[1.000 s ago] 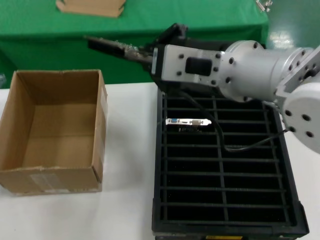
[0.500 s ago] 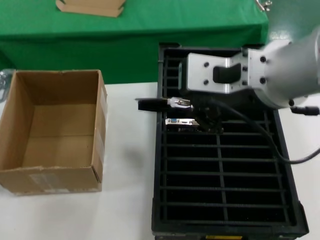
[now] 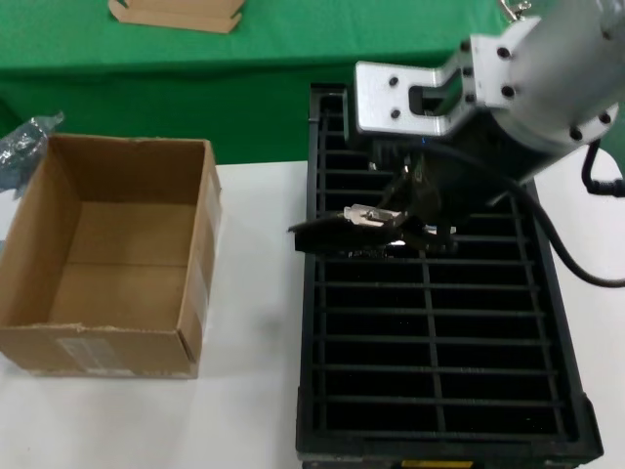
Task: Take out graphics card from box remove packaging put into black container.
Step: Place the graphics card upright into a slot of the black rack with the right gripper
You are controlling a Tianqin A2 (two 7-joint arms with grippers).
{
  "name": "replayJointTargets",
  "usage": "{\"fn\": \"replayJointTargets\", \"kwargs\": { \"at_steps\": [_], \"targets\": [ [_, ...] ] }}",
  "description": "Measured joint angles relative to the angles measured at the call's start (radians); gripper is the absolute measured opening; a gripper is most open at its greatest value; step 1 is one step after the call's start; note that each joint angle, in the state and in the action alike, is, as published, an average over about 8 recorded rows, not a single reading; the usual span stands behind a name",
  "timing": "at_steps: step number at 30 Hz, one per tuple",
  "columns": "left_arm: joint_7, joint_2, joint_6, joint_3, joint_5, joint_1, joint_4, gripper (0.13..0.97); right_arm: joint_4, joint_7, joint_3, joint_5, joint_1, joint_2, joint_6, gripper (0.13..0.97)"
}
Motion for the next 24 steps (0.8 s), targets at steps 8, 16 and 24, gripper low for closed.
{"fn": "replayJointTargets", "kwargs": {
  "at_steps": [8, 16, 24],
  "targets": [
    [0.027, 0.007, 0.028, 0.010, -0.042, 0.010, 0.011, 0.139, -0.155, -0.074, -0.019, 0.028, 0.048, -0.079, 0.000, 0.189],
    [0.029, 0.002, 0.058, 0.019, -0.077, 0.032, 0.009, 0.139, -0.332, -0.224, -0.021, -0.036, 0.044, -0.167, -0.001, 0.189],
    [0.023, -0.012, 0.071, 0.026, -0.103, 0.048, 0.007, 0.139, -0.429, -0.308, -0.022, -0.077, 0.025, -0.189, -0.001, 0.189]
  ]
}}
